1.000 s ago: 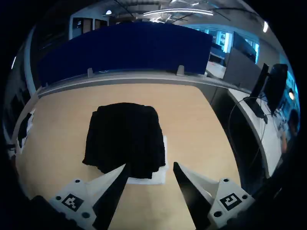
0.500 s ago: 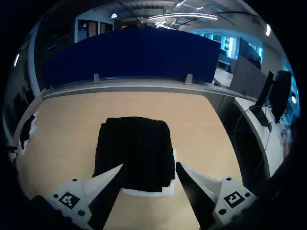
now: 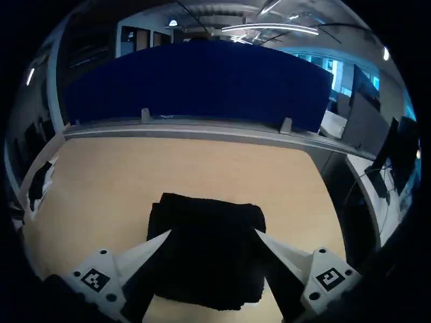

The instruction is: Fold towel

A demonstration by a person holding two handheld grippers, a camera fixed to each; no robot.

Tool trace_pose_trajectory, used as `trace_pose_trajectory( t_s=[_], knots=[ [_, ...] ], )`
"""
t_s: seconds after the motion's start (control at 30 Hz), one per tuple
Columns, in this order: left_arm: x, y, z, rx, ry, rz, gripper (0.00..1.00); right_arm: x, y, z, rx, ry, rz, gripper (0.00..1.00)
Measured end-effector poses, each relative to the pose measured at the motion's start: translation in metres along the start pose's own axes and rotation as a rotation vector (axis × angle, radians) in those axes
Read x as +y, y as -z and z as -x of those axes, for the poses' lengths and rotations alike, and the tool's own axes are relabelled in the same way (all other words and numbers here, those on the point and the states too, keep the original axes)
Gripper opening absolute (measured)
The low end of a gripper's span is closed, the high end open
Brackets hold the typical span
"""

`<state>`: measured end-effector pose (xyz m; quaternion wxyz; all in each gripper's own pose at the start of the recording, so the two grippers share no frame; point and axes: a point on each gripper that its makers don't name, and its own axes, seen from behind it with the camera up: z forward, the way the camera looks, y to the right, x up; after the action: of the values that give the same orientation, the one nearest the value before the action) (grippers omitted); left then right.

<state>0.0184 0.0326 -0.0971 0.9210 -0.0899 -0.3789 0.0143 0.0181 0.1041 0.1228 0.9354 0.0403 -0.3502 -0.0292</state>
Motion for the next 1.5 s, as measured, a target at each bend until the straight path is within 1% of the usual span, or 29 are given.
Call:
trace_pose_trajectory(
  t_s=[0.2,0.4,0.67,1.0,1.3,1.5],
  knots=[
    [-0.003,-0.002,0.000,-0.006,0.009,-0.010,0.85,-0.003,-0.011,-0.004,-0.003,-0.002,-0.011,1.00],
    [-0.004,-0.006,-0.001,-0.011,0.011,-0.017,0.85,-0.006,-0.021,-0.003,-0.012,0.009,-0.020,1.00],
    [-0.006,-0.009,-0.002,-0.020,0.012,-0.023,0.85,0.006,-0.038,0.008,-0.050,0.008,-0.004,1.00],
    [-0.006,-0.015,-0.002,-0.031,0.011,-0.026,0.85,0.020,-0.054,0.018,-0.087,0.010,0.009,1.00],
    [-0.007,-0.017,-0.001,-0.035,0.011,-0.028,0.85,0.023,-0.061,0.026,-0.108,0.001,0.006,1.00],
    [-0.006,-0.018,0.001,-0.036,0.011,-0.027,0.85,0.023,-0.059,0.024,-0.111,0.007,0.006,1.00]
  ],
)
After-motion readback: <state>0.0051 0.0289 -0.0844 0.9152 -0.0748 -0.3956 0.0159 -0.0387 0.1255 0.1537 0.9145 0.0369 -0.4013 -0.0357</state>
